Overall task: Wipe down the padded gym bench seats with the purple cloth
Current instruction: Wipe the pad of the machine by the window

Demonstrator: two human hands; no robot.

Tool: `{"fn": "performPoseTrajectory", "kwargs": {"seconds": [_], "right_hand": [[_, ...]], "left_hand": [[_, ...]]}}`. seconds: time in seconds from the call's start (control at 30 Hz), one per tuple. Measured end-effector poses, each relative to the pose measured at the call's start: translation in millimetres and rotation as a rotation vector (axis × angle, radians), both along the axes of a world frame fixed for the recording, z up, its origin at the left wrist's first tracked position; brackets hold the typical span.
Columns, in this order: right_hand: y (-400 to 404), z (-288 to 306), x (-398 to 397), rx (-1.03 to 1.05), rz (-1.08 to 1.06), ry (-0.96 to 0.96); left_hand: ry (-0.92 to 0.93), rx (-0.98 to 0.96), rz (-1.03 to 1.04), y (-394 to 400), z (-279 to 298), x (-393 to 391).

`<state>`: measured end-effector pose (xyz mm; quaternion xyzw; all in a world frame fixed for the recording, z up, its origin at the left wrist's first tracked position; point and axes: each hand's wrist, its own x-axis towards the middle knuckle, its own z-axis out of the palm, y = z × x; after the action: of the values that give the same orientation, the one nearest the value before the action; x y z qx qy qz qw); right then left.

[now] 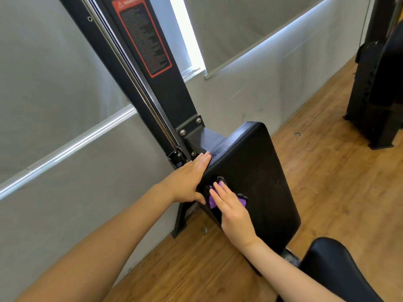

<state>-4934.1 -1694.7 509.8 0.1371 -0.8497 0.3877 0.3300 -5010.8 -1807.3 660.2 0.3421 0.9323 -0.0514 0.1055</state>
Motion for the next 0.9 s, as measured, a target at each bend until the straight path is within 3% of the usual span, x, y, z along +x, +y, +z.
{"fn": "performPoseTrajectory", "kwargs": {"seconds": [0.17, 0.37, 0.53, 0.67, 0.8, 0.9], "right_hand": [[15.0, -13.8, -14.6, 0.181, 0.090, 0.071], [39.2, -26.9, -6.7, 0.137, 0.091, -0.006], [64.9, 0.9, -31.4, -0.255, -0.148, -0.029], [95.3, 33.3, -73.7, -0.668, -0.317, -0.293], [60.7, 43.1, -80.5, -0.705, -0.399, -0.276], [9.1, 26.9, -44.2, -0.513, -0.298, -0.136]], "left_hand": [[-0.007, -0.071, -0.011, 3.2, 6.8, 0.1], [0.000, -0.054, -0.005, 1.3, 3.0, -0.5], [0.015, -0.009, 0.011, -1.9, -2.7, 0.2], [0.023, -0.003, 0.001, -3.1, -4.9, -3.5], [0.030, -0.006, -0.028, -4.1, -5.4, -4.8], [0.039, -0.009, -0.044, -5.0, -4.7, -4.7]]}}
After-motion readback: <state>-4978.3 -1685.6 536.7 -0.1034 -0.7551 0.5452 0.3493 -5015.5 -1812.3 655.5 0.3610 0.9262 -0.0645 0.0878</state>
